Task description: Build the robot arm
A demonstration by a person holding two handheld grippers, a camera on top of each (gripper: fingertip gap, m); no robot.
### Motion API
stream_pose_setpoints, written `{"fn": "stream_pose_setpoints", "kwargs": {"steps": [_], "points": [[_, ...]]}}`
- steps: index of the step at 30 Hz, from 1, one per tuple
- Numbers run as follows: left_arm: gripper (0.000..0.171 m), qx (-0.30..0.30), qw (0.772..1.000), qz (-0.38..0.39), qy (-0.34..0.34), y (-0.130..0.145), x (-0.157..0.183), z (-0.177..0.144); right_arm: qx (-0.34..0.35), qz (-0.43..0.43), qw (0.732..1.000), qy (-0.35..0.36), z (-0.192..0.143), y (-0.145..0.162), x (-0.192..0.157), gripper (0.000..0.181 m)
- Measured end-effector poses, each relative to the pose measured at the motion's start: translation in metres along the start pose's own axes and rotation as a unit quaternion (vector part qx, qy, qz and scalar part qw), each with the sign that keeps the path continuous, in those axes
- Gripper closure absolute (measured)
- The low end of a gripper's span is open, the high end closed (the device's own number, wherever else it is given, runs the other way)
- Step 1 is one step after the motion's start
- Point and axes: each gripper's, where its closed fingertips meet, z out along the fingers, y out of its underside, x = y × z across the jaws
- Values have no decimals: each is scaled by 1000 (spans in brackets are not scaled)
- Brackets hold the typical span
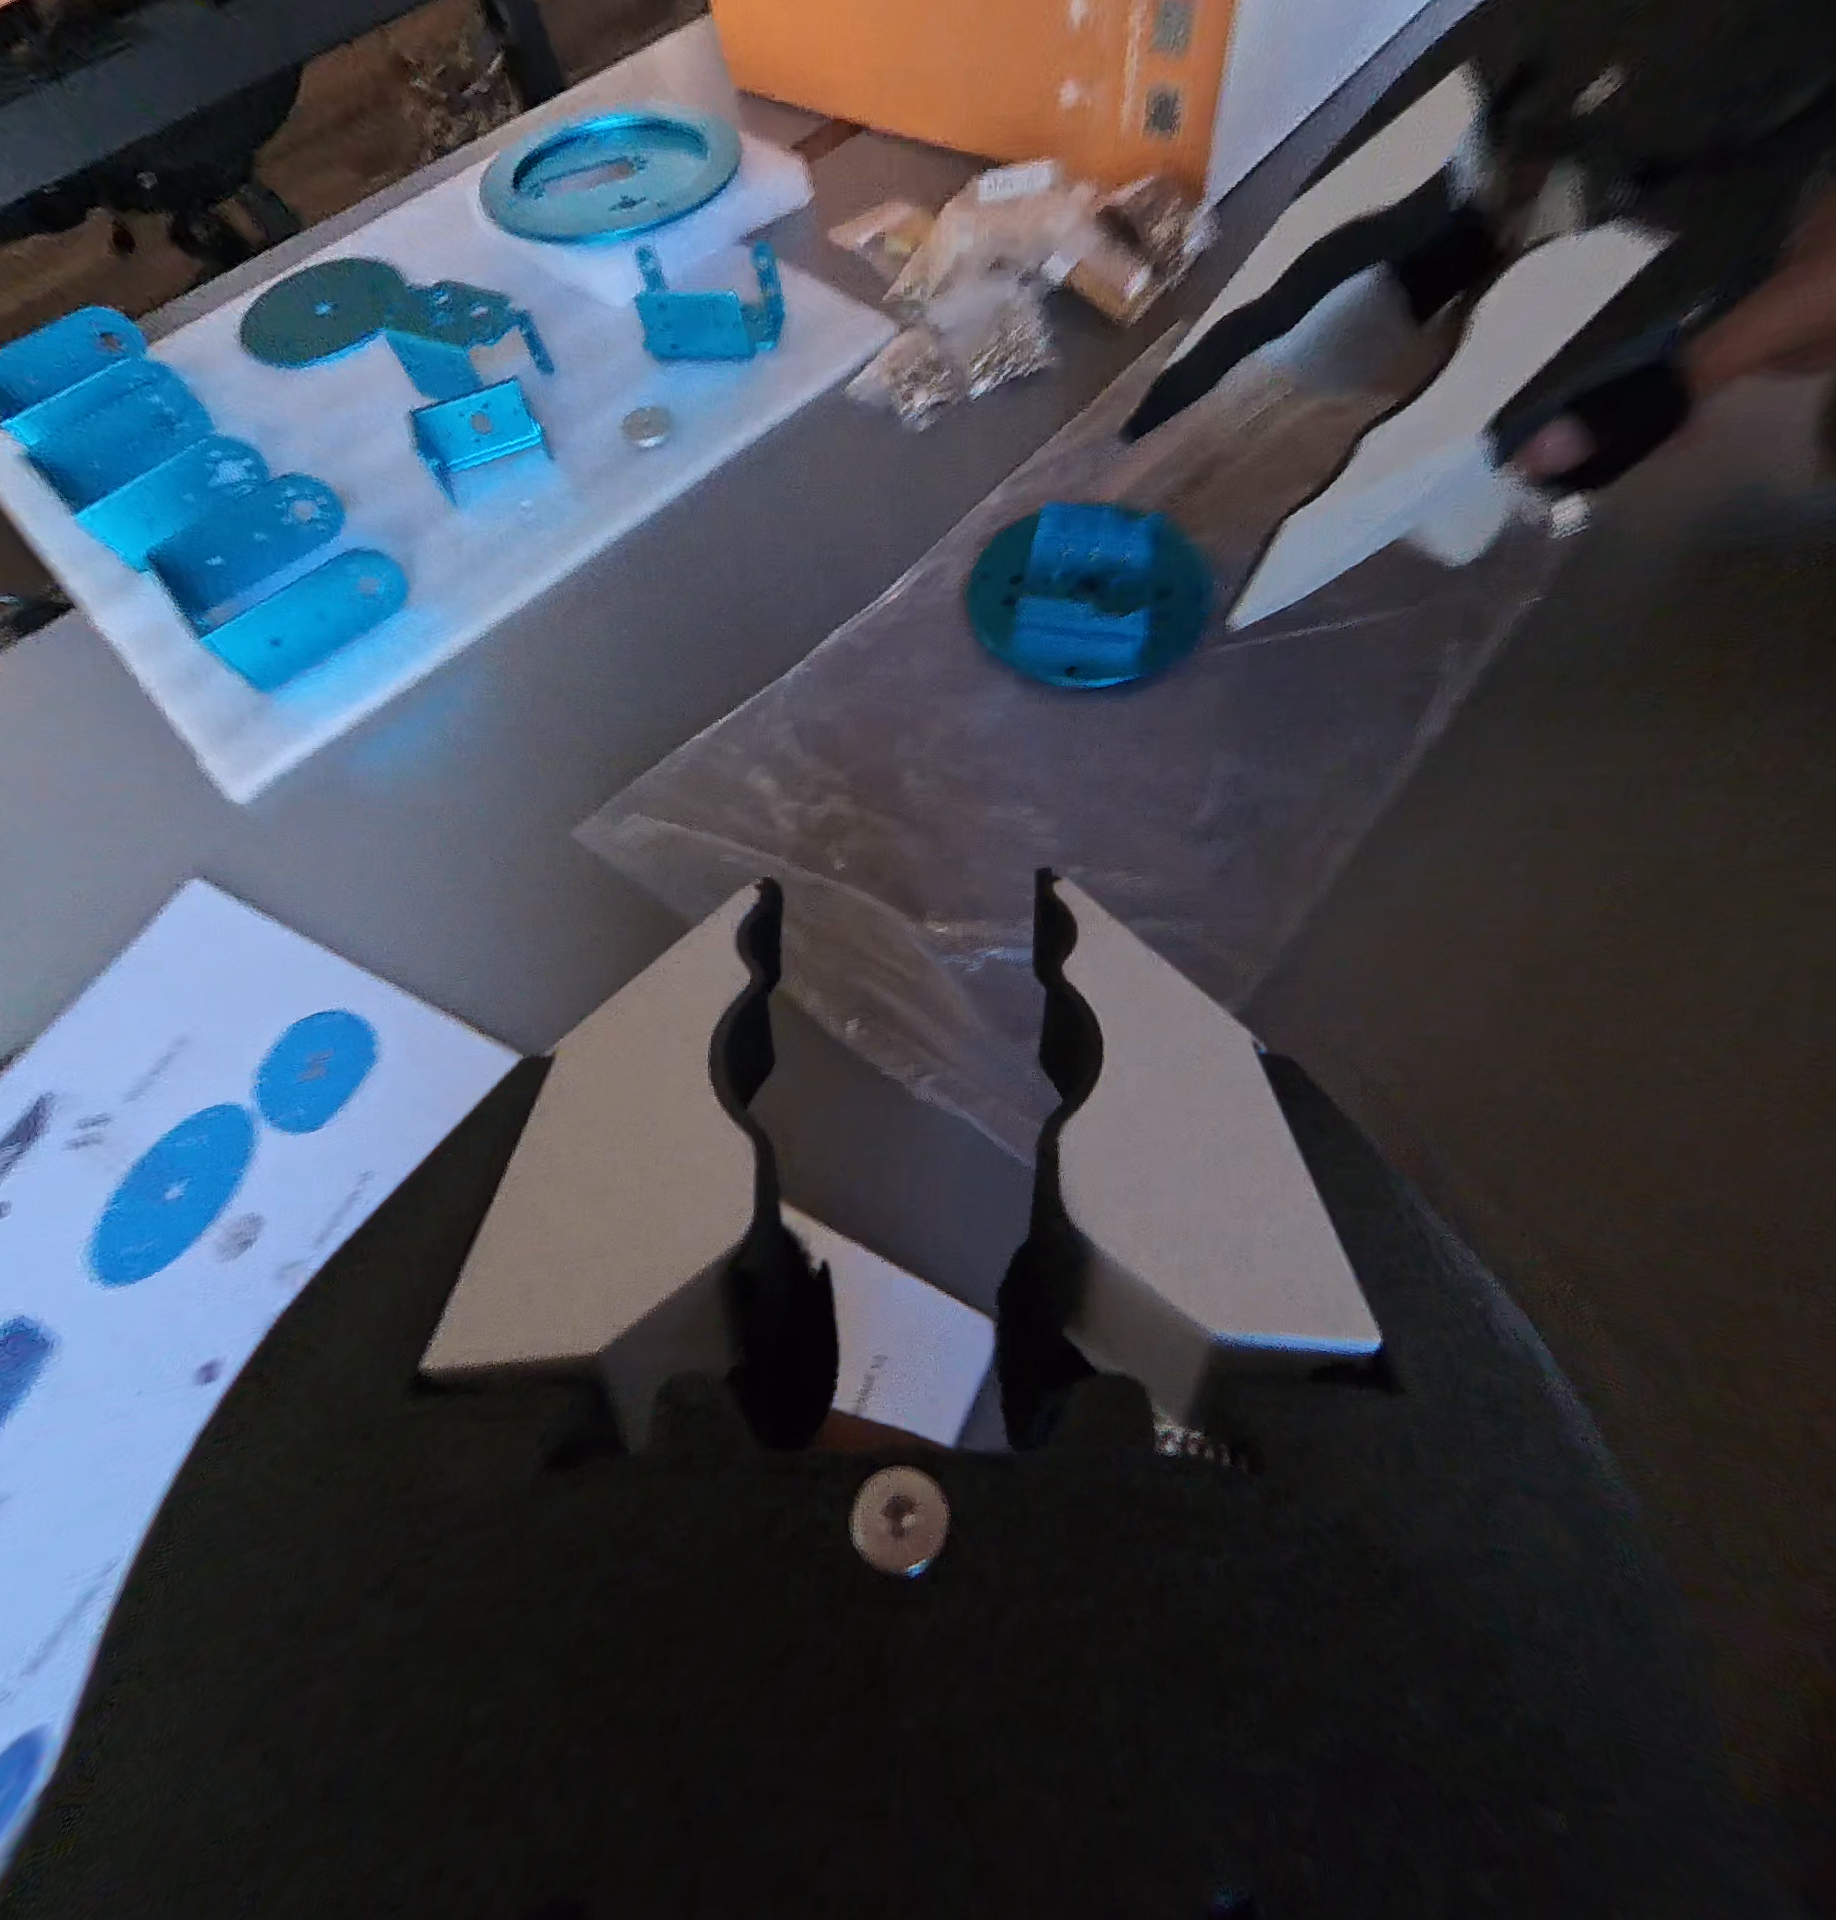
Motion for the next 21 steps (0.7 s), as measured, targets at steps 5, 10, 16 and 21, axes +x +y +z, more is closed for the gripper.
{"fn": "stream_pose_setpoints", "kwargs": {"steps": [5, 10, 16, 21], "points": [[116, -68, 973, -74, -208, 58, -56, -14, 49, 28, 998, -17, -12, 6, -14, 109], [116, -36, 920, -188, -342, 88, -83, -68, 81, -7, 997, 7, -25, -12, -19, 111], [116, -23, 918, -273, -288, 107, -99, -75, 63, -1, 998, 12, -17, -9, -18, 111], [116, 19, 924, -274, -264, 95, -115, -70, 62, 9, 998, 29, -11, -5, -12, 105]]}}
